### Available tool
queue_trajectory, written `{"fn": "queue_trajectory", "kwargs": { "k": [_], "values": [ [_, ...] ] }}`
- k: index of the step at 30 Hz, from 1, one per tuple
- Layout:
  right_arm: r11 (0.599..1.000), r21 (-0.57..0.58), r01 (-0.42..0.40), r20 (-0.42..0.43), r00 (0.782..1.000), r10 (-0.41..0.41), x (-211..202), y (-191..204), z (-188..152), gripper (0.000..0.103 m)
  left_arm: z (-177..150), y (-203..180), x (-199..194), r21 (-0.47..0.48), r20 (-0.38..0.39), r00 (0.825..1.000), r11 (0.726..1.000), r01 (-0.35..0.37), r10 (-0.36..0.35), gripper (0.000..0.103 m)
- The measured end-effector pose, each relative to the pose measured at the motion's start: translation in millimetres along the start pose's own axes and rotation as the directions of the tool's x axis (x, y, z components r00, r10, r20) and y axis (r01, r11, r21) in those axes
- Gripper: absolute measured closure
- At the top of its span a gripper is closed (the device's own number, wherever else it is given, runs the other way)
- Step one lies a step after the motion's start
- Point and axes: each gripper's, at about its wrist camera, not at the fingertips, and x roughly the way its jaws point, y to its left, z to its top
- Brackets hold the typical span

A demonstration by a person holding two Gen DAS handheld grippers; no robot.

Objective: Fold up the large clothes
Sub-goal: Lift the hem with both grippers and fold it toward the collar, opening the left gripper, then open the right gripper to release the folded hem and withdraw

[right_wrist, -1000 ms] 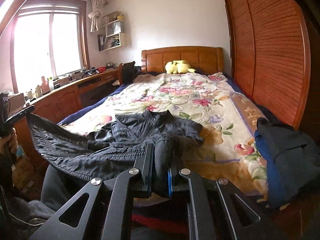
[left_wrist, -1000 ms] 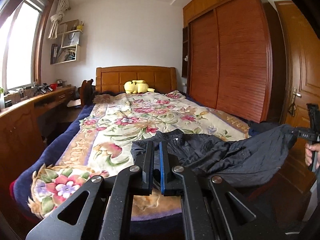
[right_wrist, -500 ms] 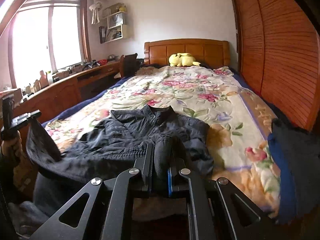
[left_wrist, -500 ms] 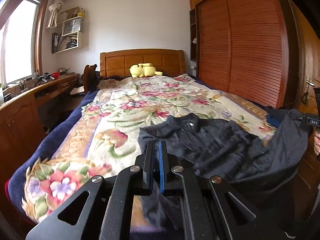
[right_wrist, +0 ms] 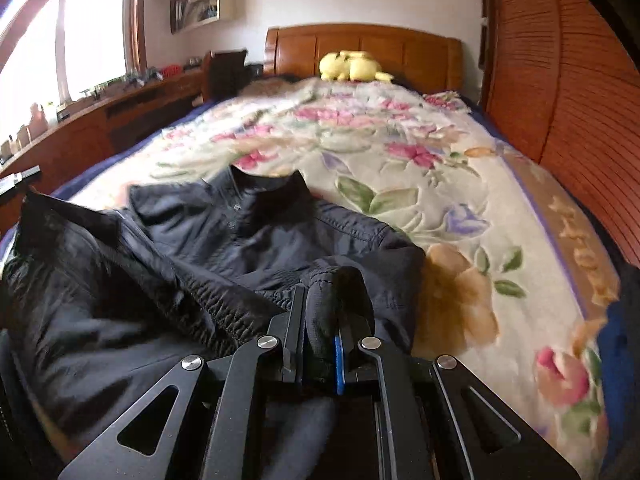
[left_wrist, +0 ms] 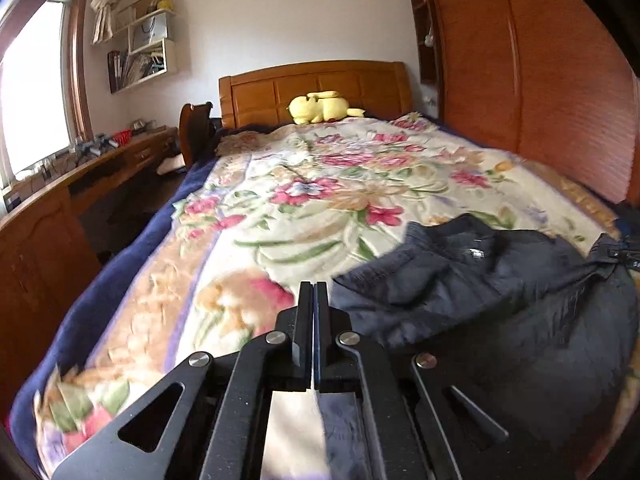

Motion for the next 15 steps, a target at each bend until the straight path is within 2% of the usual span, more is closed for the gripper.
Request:
{"fn": "queue_trajectory", "kwargs": {
  "k": [3, 8, 11, 15],
  "values": [
    [1.000, -0.010, 0.019, -0.009, 1.000, -0.019, 36.4, -5.2, 29.2, 0.093, 25.1, 0.3, 32.8, 0.015, -0.009, 1.000, 1.000, -0.010, 0.010, 0.103],
    [0.999, 0.016, 0.030, 0.050, 0.998, -0.031, 77.7, -15.3, 86.5, 0.093, 54.0, -3.1, 68.1, 0.038, -0.006, 1.000, 0.999, -0.029, 0.029, 0.103],
    [0.997, 0.004, 0.079, 0.065, 0.995, -0.080, 105.5, -15.5, 123.3, 0.093, 58.1, -3.5, 78.4, 0.042, -0.009, 0.999, 0.998, -0.044, 0.044, 0.103],
    [0.983, 0.040, 0.181, 0.023, 0.983, -0.182, 158.0, -29.7, 160.2, 0.093, 55.9, 1.7, 87.3, -0.005, -0.047, 0.999, 1.000, -0.009, 0.009, 0.103]
  ]
}}
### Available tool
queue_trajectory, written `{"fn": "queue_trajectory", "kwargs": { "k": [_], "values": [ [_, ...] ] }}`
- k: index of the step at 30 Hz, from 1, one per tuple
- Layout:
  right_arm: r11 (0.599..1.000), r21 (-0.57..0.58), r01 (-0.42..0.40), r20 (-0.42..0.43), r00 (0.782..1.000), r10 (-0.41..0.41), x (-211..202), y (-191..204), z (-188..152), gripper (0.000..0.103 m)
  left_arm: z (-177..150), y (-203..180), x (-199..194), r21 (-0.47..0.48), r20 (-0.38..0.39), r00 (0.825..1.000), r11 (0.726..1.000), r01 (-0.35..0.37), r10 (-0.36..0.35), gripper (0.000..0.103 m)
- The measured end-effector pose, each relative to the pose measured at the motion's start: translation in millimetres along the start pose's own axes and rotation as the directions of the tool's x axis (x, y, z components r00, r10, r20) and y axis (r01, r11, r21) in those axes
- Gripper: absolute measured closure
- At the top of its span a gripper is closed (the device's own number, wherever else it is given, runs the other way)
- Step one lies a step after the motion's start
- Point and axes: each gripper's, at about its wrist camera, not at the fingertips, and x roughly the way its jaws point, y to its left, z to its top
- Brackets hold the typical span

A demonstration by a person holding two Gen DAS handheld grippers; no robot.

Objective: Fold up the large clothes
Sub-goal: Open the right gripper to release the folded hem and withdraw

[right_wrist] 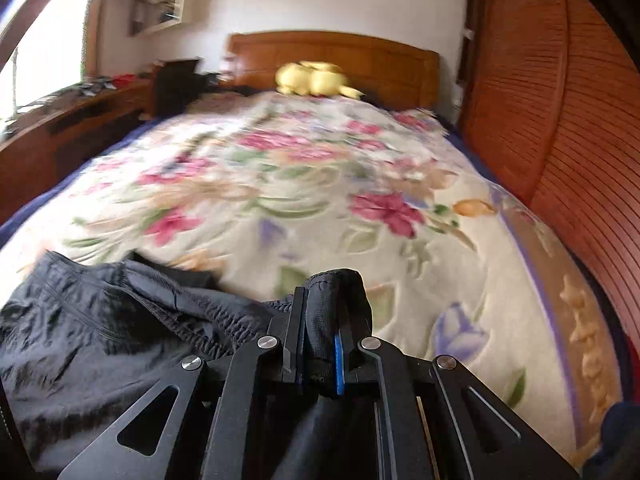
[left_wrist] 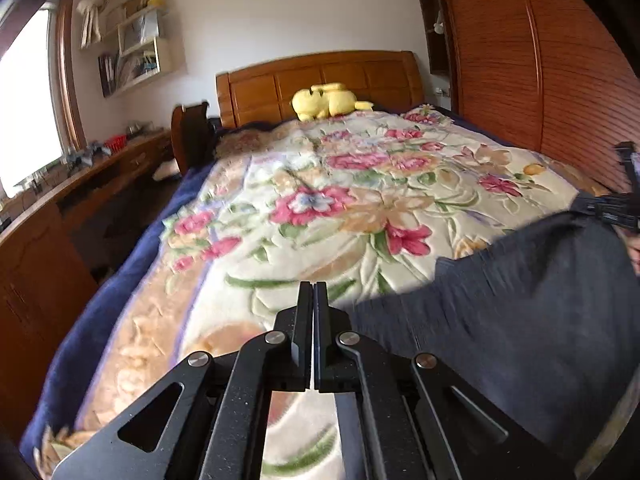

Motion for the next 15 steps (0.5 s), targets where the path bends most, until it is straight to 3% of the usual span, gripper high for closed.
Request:
{"fn": "queue_trajectory", "kwargs": {
  "k": [4, 7, 8, 9, 11, 12, 15],
  "values": [
    [0.999, 0.031, 0.008, -0.118, 0.993, -0.004, 49.1, 6.7, 9.9, 0.093, -13.8, -1.2, 5.9, -0.038, -0.059, 0.995, 0.996, 0.081, -0.083, 0.102],
    [1.000, 0.029, 0.009, -0.141, 0.990, -0.004, 56.4, 20.0, 11.9, 0.084, -25.5, -6.6, 5.5, -0.041, -0.089, 0.989, 0.993, 0.111, -0.114, 0.094],
    [1.000, 0.028, 0.004, -0.137, 0.991, 0.000, 53.4, 20.2, 11.1, 0.074, -30.4, -7.9, 3.7, -0.047, -0.099, 0.987, 0.991, 0.123, -0.127, 0.092],
    [0.999, 0.030, -0.011, -0.137, 0.991, 0.015, 51.4, 20.6, 10.1, 0.053, -33.2, -9.4, 3.1, -0.053, -0.107, 0.985, 0.990, 0.133, -0.139, 0.088],
    [1.000, 0.027, -0.001, -0.129, 0.992, 0.005, 41.5, 19.2, 7.2, 0.034, -42.8, -12.1, -3.3, -0.066, -0.118, 0.979, 0.985, 0.160, -0.167, 0.081],
    [1.000, 0.024, 0.003, -0.122, 0.993, 0.000, 33.6, 12.0, 2.9, 0.029, -46.7, -12.5, -6.6, -0.068, -0.119, 0.978, 0.984, 0.165, -0.172, 0.077],
    [1.000, 0.007, -0.004, -0.125, 0.992, 0.005, 5.1, -1.0, -22.1, 0.027, -62.0, -13.8, -18.2, -0.073, -0.131, 0.974, 0.982, 0.174, -0.182, 0.074]
  ]
}}
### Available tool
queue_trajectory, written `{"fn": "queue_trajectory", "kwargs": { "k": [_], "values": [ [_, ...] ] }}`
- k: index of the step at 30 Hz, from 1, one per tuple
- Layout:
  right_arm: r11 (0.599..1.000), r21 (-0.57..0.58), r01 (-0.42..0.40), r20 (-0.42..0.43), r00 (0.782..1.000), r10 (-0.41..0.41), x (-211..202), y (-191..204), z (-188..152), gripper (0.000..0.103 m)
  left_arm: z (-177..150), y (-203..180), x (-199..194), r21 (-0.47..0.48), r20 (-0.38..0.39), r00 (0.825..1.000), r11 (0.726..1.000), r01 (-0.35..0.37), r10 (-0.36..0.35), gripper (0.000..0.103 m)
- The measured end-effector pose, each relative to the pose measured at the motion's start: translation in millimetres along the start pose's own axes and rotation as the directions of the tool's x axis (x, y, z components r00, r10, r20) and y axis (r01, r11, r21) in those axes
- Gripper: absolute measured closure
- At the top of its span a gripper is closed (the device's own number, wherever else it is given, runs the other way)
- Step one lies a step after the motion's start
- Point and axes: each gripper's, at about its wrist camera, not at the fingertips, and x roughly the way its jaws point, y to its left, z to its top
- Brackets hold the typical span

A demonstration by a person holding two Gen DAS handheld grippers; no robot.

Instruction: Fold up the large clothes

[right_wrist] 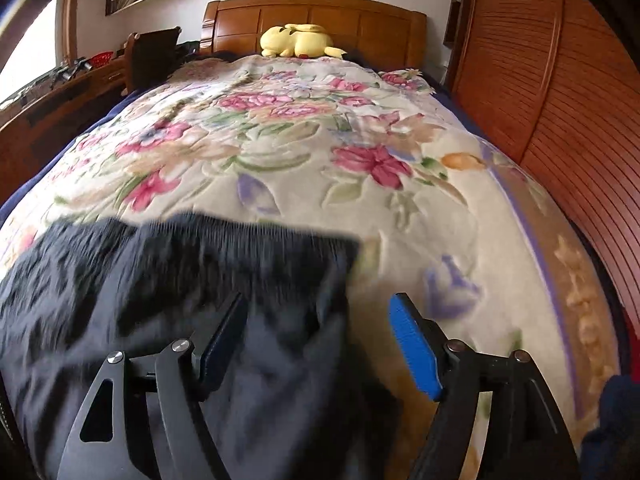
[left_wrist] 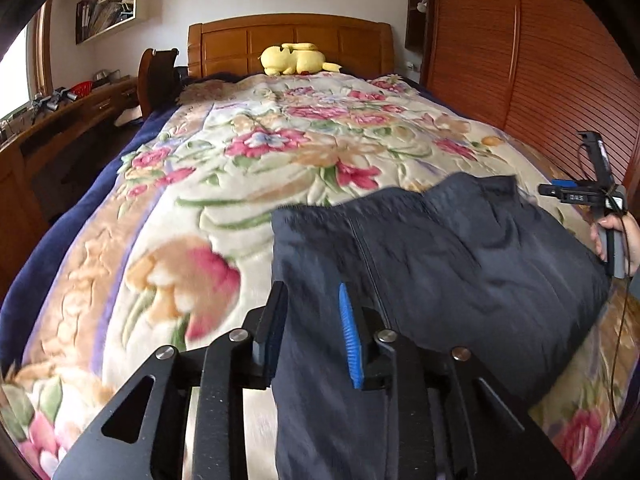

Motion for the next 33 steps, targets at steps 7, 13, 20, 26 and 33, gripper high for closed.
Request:
{"fn": "queue_trajectory", "kwargs": {
  "k": [7, 13, 20, 26, 33],
  "values": [
    [0.997, -0.061, -0.052, -0.063, 0.997, 0.049, -54.5, -11.9, -80.1, 0.027, -51.0, -1.1, -15.1, 0.004, -0.064, 0.998, 1.000, -0.002, 0.003, 0.072],
    [0.996, -0.024, -0.083, -0.089, 0.993, 0.080, -64.0, -13.0, -121.1, 0.027, -78.1, 3.0, -8.1, -0.013, -0.117, 0.993, 1.000, -0.021, 0.019, 0.072],
    [0.982, 0.113, -0.152, -0.061, 0.985, 0.159, -47.8, -29.7, -153.5, 0.021, -92.7, 1.5, 1.2, -0.013, -0.127, 0.991, 0.999, -0.040, 0.038, 0.072],
    [0.980, 0.129, -0.154, -0.044, 0.986, 0.161, -53.1, -31.7, -156.3, 0.021, -102.8, -8.9, 6.1, 0.048, -0.107, 0.988, 0.993, -0.109, 0.113, 0.072],
    [0.981, 0.125, -0.152, -0.048, 0.986, 0.159, -52.2, -30.1, -158.5, 0.021, -102.8, -5.7, 9.0, 0.048, -0.121, 0.987, 0.994, -0.099, 0.104, 0.072]
  ]
}}
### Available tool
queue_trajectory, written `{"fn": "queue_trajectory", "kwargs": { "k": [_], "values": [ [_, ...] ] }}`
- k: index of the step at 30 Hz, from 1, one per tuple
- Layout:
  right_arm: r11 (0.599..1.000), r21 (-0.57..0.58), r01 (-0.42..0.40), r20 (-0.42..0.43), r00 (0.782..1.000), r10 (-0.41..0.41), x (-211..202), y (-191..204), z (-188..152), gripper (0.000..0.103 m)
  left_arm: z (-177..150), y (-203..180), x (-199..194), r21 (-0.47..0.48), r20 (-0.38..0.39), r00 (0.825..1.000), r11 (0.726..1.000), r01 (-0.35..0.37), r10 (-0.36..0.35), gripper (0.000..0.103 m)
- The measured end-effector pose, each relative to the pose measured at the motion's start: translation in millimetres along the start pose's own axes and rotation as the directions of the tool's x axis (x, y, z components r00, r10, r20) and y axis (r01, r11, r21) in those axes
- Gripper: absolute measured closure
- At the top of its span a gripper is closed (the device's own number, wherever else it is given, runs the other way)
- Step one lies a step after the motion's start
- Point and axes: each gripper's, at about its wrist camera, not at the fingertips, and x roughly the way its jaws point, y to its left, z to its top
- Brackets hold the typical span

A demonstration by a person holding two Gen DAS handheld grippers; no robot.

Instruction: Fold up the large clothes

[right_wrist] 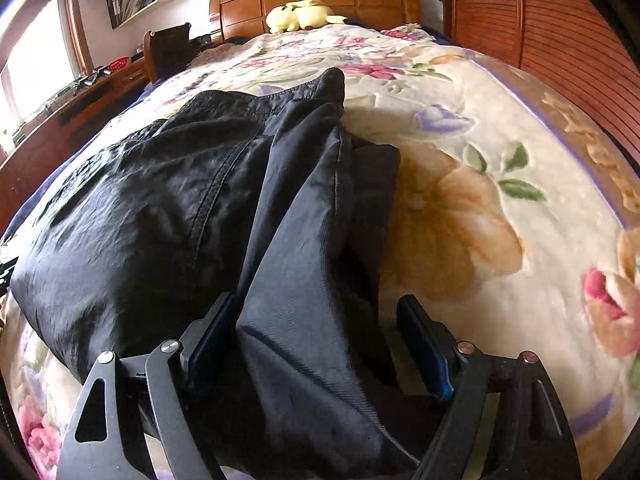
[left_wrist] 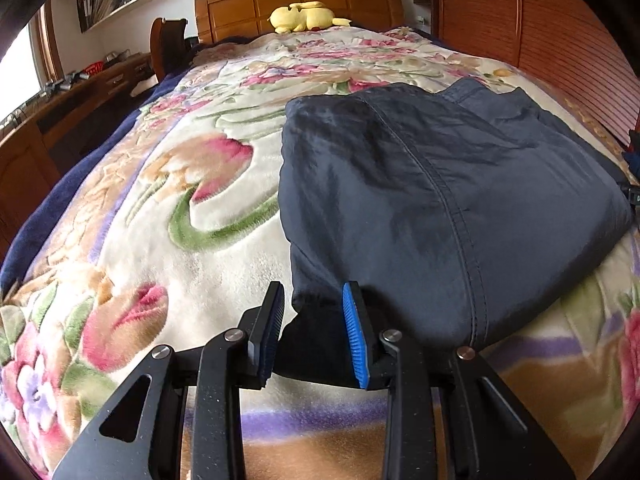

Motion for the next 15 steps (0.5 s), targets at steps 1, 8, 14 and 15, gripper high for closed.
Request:
{"fn": "queue_trajectory", "kwargs": {
  "k": [1, 8, 14, 15],
  "values": [
    [1.000, -0.002, 0.002, 0.000, 1.000, -0.002, -0.3, 0.5, 0.2, 0.021, 0.0, 1.7, 0.5, -0.006, -0.004, 1.000, 1.000, 0.006, -0.006, 0.072],
    [1.000, -0.008, 0.016, -0.006, 1.000, -0.016, -4.4, 2.7, -1.2, 0.021, -0.2, 2.7, 5.1, -0.018, -0.026, 1.000, 1.000, 0.014, -0.015, 0.072],
    [1.000, 0.032, 0.000, -0.023, 1.000, 0.000, -18.4, 2.3, -12.4, 0.021, -0.2, 4.4, 8.1, -0.026, -0.042, 0.999, 0.999, 0.018, -0.019, 0.071],
    [0.999, 0.032, 0.002, -0.022, 1.000, -0.001, -19.9, 2.5, -13.2, 0.021, 0.0, 4.6, 8.6, -0.025, -0.044, 0.999, 1.000, 0.016, -0.017, 0.071]
  ]
}}
